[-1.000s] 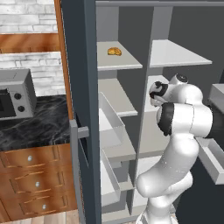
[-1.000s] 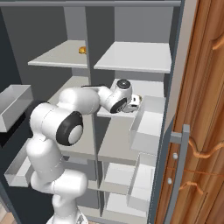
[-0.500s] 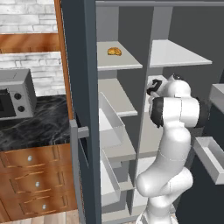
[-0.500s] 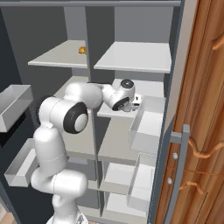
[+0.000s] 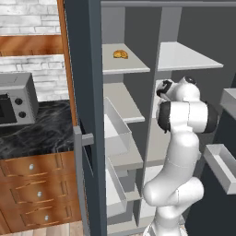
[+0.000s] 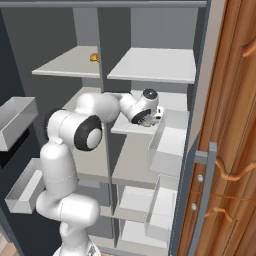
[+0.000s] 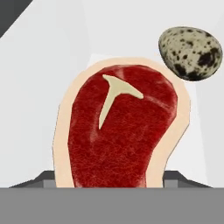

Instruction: There's a steak in the fridge that needs to be moved to the freezer for freezing. Pick up the steak from the fridge, place it on any shelf in the freezer, and close the fridge and freezer doors when done.

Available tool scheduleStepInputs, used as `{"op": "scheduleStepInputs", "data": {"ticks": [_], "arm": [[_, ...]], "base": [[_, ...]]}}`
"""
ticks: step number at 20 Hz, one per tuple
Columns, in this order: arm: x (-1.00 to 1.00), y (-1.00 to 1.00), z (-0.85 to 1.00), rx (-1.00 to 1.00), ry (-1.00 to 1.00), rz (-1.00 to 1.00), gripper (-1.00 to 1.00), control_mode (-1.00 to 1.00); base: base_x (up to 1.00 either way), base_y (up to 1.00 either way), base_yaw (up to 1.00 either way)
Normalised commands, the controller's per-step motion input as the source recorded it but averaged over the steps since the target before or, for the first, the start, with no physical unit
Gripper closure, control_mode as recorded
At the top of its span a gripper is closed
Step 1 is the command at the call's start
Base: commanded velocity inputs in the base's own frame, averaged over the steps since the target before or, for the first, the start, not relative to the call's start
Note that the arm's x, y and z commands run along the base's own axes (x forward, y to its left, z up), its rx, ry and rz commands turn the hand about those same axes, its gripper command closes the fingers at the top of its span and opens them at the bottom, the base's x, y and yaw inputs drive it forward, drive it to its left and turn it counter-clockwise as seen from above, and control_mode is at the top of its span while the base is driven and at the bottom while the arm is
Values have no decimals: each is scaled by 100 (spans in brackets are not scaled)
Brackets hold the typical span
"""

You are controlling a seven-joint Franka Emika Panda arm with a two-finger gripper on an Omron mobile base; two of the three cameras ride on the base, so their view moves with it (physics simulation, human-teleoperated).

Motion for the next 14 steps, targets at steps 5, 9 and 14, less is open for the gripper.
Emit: {"op": "scheduleStepInputs", "data": {"ticks": [5, 9, 14], "arm": [[-100, 30, 11, 1, -7, 11, 100, -100], [-100, 36, 65, -2, -11, 10, 100, -100], [-100, 27, 98, -9, -7, 7, 100, -100]], "base": [[0, 0, 0], [0, 0, 0], [0, 0, 0]]}}
